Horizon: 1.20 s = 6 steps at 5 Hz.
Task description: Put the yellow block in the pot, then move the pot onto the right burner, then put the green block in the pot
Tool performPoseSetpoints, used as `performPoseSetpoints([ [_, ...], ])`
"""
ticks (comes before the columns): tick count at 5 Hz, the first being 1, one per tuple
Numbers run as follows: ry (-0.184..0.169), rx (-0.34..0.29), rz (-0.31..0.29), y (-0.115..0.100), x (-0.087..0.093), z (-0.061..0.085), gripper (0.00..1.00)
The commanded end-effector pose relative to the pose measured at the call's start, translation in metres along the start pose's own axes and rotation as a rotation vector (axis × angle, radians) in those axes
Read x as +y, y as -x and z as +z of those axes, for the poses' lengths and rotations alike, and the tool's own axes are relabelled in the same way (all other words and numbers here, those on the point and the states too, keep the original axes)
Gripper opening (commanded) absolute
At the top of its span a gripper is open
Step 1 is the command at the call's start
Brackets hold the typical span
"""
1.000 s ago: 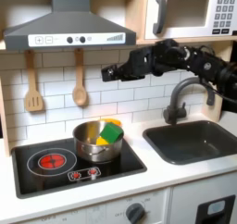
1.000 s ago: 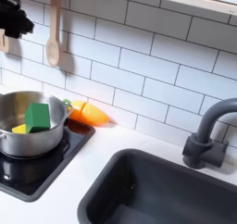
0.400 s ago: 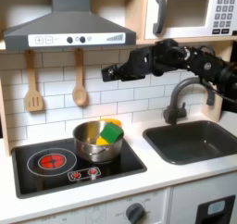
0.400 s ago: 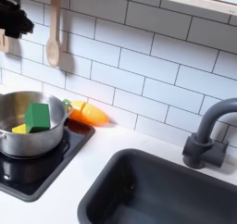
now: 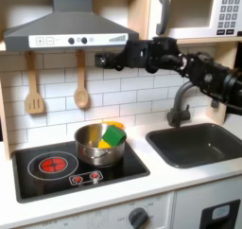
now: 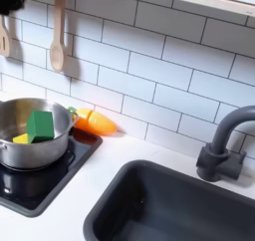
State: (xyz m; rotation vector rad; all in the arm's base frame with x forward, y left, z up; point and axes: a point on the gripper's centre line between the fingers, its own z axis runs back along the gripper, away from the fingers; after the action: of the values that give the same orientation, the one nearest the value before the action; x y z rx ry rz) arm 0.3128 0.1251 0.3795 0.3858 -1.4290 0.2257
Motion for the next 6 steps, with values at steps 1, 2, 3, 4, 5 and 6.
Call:
performPoseSetpoints([
  [1,0.035,-0.132,0.037,-0.014,0.014,-0.005,1.0],
  [2,0.02,-0.144,0.027,-0.018,0.019,-0.007,1.0],
  [3,0.014,-0.124,0.049,-0.012,0.023,-0.018,1.0],
  [4,0.011,-0.138,0.052,-0.015,0.031,-0.027,1.0],
  [5,0.02,-0.143,0.054,-0.018,0.034,-0.037,1.0],
  [6,0.046,-0.147,0.061,-0.018,0.027,-0.047,1.0],
])
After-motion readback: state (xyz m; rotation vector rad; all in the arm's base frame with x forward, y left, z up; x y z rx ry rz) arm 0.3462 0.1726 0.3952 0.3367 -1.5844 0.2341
